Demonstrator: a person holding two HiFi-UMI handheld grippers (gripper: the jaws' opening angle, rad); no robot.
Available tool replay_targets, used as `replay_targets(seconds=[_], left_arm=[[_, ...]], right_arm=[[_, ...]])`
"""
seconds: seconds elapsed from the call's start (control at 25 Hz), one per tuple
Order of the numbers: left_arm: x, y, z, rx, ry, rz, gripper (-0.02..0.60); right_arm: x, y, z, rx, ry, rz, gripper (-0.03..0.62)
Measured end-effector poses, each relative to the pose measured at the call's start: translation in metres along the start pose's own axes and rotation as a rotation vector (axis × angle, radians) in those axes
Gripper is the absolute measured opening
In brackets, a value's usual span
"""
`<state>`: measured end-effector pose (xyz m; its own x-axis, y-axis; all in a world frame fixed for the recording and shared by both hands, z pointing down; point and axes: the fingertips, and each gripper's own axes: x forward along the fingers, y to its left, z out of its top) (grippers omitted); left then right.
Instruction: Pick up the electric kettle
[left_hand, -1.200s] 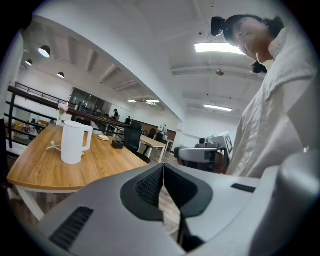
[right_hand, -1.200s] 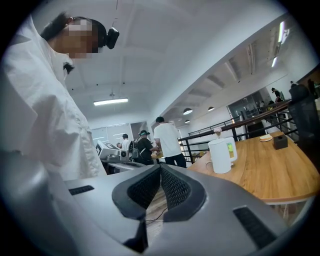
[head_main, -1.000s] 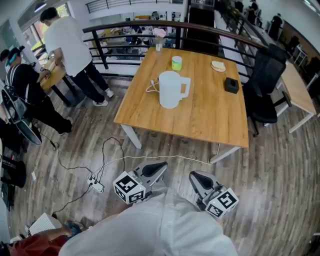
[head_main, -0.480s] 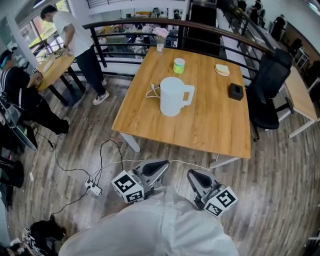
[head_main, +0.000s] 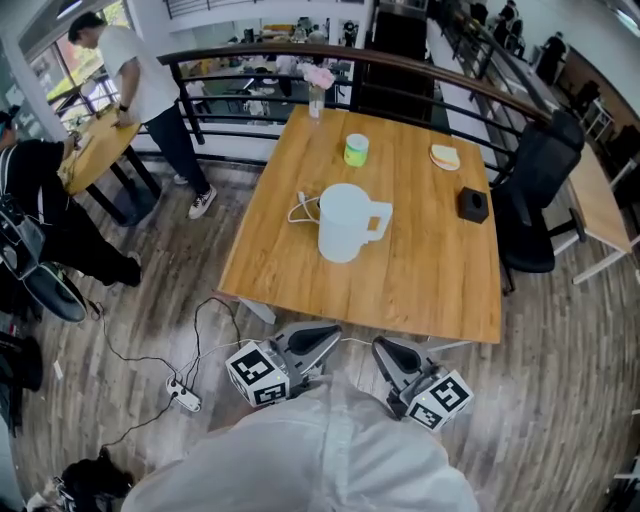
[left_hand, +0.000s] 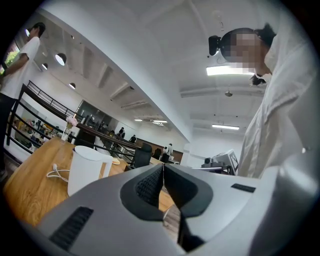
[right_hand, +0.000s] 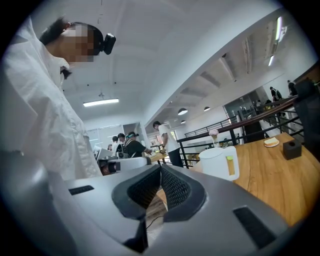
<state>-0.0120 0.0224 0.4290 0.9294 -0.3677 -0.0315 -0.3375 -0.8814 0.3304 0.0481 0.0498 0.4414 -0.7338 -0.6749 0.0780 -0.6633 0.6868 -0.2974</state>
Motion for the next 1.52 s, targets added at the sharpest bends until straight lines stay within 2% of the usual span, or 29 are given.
replay_targets(seconds=[0.32, 0.8, 1.24, 1.52], left_arm=[[0.001, 0.075, 0.046, 0.044, -0.040, 0.014, 0.008], [-0.010, 0.160, 0.068, 0.007, -0.061, 0.083, 0.008], [0.015, 0.171, 0.072, 0.002, -0.060, 0.055, 0.008], [0.025, 0.167, 0.072, 0.024, -0.050, 0.055, 0.008]], right_arm=[[0.058, -0.054, 0.041, 0.016, -0.083, -0.092, 0.015], [0.122, -0.105, 0.046, 0.040, -0.078, -0.167, 0.015], [0.133, -0.136, 0.046, 0.057, -0.066, -0.161, 0.017], [0.126, -0.179, 0.034, 0.047, -0.035, -0.219, 0.017]])
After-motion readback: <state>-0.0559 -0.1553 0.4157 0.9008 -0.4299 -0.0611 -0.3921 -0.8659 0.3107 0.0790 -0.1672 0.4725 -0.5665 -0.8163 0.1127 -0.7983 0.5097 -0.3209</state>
